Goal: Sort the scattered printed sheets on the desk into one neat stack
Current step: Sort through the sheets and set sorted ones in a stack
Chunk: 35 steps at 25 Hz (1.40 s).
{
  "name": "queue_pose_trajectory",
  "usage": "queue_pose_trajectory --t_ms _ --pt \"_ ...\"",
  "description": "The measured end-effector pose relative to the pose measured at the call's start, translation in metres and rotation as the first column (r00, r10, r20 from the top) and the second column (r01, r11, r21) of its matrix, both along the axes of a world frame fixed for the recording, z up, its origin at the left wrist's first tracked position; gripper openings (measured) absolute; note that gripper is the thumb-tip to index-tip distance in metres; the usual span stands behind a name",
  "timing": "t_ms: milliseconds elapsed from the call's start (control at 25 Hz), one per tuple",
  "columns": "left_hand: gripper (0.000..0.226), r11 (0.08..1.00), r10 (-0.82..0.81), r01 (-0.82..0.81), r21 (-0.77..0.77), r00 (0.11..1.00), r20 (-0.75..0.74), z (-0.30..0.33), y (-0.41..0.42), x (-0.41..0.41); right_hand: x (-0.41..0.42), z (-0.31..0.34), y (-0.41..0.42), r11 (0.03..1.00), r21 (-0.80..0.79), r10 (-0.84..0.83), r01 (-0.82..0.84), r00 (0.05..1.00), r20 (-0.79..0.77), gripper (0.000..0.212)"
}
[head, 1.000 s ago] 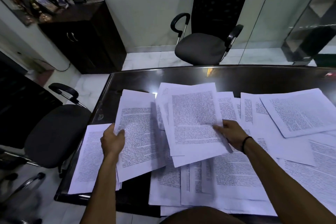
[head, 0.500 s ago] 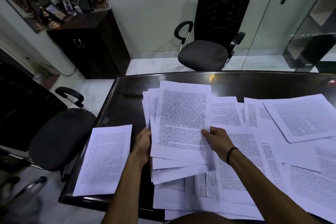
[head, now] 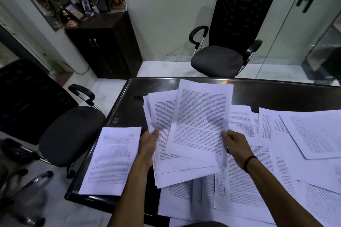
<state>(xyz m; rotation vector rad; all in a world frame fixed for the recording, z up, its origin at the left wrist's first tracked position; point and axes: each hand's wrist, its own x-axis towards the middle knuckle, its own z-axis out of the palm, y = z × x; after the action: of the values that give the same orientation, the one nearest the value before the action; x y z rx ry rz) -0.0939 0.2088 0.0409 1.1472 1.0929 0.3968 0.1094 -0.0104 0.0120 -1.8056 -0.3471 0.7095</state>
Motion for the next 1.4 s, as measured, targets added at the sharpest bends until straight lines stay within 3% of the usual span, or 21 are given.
queue_pose_trajectory --t_ms 120,240,280,400,480,560,680,760,800,840,920,1000,1120,1200,1280,1400 --pt "0.025 1.000 0.018 -0.018 -0.005 1.000 -0.010 -0.005 0.010 -0.009 0.013 0.000 -0.008 0.999 0.037 -0.035 0.040 0.990 -0.138 0.035" --pt "0.029 1.000 -0.008 0.009 -0.003 1.000 0.018 -0.008 0.013 -0.013 0.011 0.001 -0.011 0.999 0.008 0.053 -0.053 0.983 -0.176 0.063" --pt "0.029 0.999 -0.043 0.043 0.003 0.999 0.027 -0.011 0.012 -0.010 0.009 0.000 -0.011 0.997 -0.004 0.070 -0.072 0.976 -0.205 0.061" --pt "0.022 0.995 -0.101 0.101 0.000 0.995 0.025 -0.011 0.001 -0.004 -0.011 0.003 -0.002 0.980 -0.039 0.182 -0.197 0.955 -0.234 0.029" --pt "0.027 0.991 -0.101 0.103 -0.083 0.994 0.030 -0.012 -0.010 -0.001 -0.024 -0.006 0.000 0.959 -0.073 0.255 -0.274 0.947 -0.195 0.023" --pt "0.038 0.985 -0.115 0.114 -0.131 0.993 -0.005 -0.018 -0.018 0.001 -0.036 -0.017 -0.003 0.953 -0.077 0.277 -0.292 0.947 -0.160 0.030" --pt "0.021 0.983 -0.183 0.182 -0.018 0.981 -0.064 -0.036 -0.030 0.004 -0.045 -0.035 -0.016 0.946 -0.095 0.294 -0.309 0.944 -0.149 0.037" --pt "0.023 0.986 -0.160 0.165 0.029 0.980 -0.114 -0.042 -0.039 0.003 -0.042 -0.038 -0.028 0.936 -0.175 0.274 -0.304 0.945 -0.179 0.013" --pt "0.025 0.986 -0.157 0.162 0.030 0.980 -0.125 -0.044 -0.042 0.002 -0.036 -0.042 -0.038 0.938 -0.257 0.209 -0.234 0.970 -0.122 0.011" --pt "0.026 0.987 -0.151 0.156 0.029 0.979 -0.136 -0.046 -0.043 0.000 -0.030 -0.048 -0.051 0.918 -0.373 0.137 -0.136 0.990 -0.025 0.022" --pt "0.028 0.991 -0.128 0.134 0.026 0.980 -0.151 -0.053 -0.041 -0.004 -0.021 -0.051 -0.080 0.755 -0.651 0.053 0.077 0.983 0.178 0.051" --pt "0.030 0.992 -0.115 0.121 0.020 0.977 -0.178 -0.062 -0.035 -0.008 -0.013 -0.050 -0.107 0.614 -0.764 -0.054 0.199 0.976 0.211 0.076" --pt "0.034 0.992 -0.121 0.127 0.020 0.976 -0.178 -0.065 -0.037 -0.009 -0.005 -0.054 -0.136 0.591 -0.778 -0.169 0.216 0.975 0.142 0.103" --pt "0.033 0.993 -0.111 0.117 0.021 0.977 -0.183 -0.064 -0.043 -0.007 -0.003 -0.060 -0.147 0.622 -0.758 -0.169 0.195 0.979 0.113 0.110" --pt "0.030 0.995 -0.093 0.099 0.023 0.978 -0.186 -0.064 -0.050 -0.005 -0.002 -0.062 -0.155 0.664 -0.717 -0.194 0.215 0.974 0.112 0.102" --pt "0.029 0.997 -0.055 0.064 0.046 0.981 -0.185 -0.061 -0.063 -0.005 0.004 -0.062 -0.163 0.698 -0.671 -0.170 0.250 0.968 0.184 0.055"
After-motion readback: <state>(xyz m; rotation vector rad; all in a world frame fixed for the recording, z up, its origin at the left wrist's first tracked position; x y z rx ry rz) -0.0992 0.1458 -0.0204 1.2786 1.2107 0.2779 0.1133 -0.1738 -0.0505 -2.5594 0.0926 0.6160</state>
